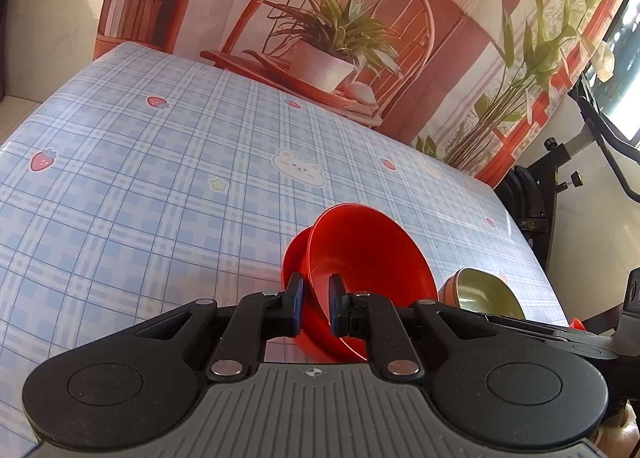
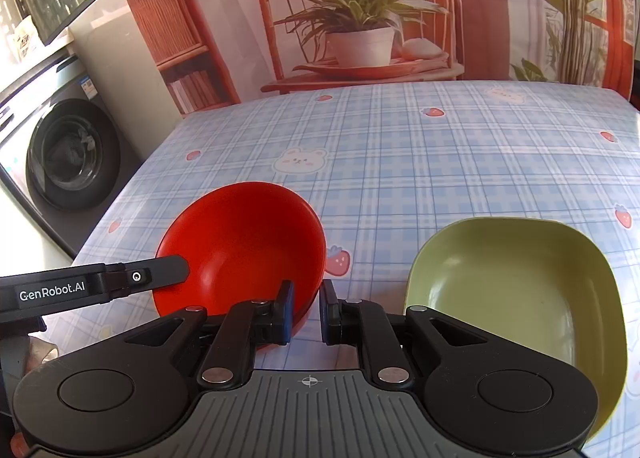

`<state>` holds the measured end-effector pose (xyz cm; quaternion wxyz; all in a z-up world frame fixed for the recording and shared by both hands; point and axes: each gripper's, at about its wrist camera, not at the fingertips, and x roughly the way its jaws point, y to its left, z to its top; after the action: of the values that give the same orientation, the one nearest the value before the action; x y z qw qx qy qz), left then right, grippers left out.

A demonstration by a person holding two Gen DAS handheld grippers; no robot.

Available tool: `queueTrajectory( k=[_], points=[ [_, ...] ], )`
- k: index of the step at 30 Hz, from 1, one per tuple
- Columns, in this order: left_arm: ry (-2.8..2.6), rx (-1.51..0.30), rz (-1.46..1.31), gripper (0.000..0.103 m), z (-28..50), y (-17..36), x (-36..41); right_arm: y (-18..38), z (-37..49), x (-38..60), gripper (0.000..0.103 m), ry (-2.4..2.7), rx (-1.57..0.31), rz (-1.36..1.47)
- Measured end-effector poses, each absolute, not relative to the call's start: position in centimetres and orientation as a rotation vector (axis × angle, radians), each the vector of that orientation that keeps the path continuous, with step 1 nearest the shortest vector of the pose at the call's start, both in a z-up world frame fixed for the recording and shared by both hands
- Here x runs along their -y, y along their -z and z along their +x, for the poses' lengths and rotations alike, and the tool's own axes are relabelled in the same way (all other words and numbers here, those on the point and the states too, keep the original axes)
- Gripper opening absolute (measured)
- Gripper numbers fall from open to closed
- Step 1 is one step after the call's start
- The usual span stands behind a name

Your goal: Organize plates and bowls

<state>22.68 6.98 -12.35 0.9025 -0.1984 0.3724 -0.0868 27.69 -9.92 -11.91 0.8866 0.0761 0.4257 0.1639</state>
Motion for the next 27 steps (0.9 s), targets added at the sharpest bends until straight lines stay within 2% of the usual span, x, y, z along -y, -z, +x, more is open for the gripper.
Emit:
queueTrajectory(
  k=[27],
  points=[
    [0.115, -0.755, -0.374, 0.018, 22.49, 11.98, -7.08, 11.93, 26.9, 10.27, 0.013, -0.344, -0.857, 0.144]
  ],
)
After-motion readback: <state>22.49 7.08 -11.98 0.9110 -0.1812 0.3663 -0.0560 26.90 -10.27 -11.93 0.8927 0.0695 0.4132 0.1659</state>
